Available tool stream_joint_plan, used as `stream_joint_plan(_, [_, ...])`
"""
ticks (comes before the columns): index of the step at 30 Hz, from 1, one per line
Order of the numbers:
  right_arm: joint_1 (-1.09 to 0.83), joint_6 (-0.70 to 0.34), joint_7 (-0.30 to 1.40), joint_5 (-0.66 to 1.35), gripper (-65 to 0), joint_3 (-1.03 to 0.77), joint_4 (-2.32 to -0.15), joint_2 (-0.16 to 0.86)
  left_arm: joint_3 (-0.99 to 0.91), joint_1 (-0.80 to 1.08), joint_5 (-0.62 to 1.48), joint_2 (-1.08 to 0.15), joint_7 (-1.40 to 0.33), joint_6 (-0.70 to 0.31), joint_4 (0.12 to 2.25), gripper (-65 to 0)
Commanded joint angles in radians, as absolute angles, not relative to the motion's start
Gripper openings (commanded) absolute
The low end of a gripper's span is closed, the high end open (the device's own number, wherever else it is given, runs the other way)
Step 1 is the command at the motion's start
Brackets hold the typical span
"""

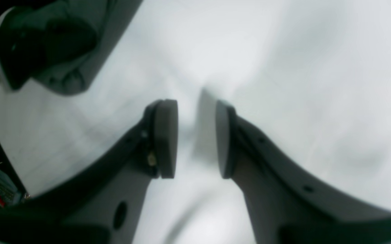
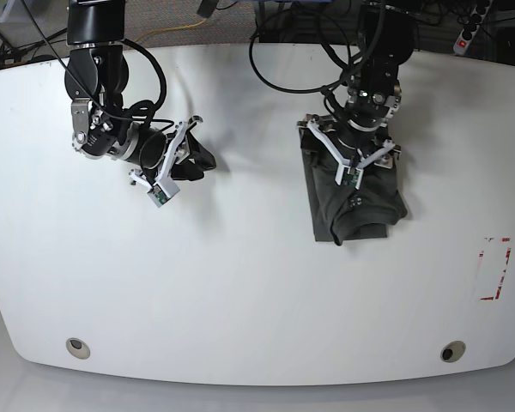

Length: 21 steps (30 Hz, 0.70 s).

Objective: Fold the T-shirt properly
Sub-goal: 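Grasp the folded shirt with the left gripper and carry it off the table edge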

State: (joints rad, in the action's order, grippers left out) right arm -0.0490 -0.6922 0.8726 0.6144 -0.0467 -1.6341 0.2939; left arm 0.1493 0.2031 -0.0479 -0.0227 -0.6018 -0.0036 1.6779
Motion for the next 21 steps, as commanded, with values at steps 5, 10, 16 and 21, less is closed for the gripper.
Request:
stream_joint_plan(5, [-0.024,-0.698,0.851,0.645,-46.3,-0.05,-1.653,0.328,0.091,0.203,-0.062,-0.157,-0.642,-0.094,1.676,-13.3])
stream_joint_plan(10, [-0.021,-0.698,0.874,0.645,-46.3,-0.053,-1.653,0.332,-0.062,0.203,-0.062,-0.236,-0.642,-0.243,1.627,-13.3])
stream_joint_plan(16, [-0.027,-0.698,0.881,0.636,-46.3,-0.053,-1.721,0.349,-0.274,0.203,-0.062,-0.343,-0.641,-0.424,1.509,-13.3])
stream_joint_plan(21, [-0.03,-0.698,0.885,0.636,-46.3,-0.053,-1.773,0.354,-0.423,0.206,-0.061,-0.417,-0.638,-0.544,1.435,-13.3])
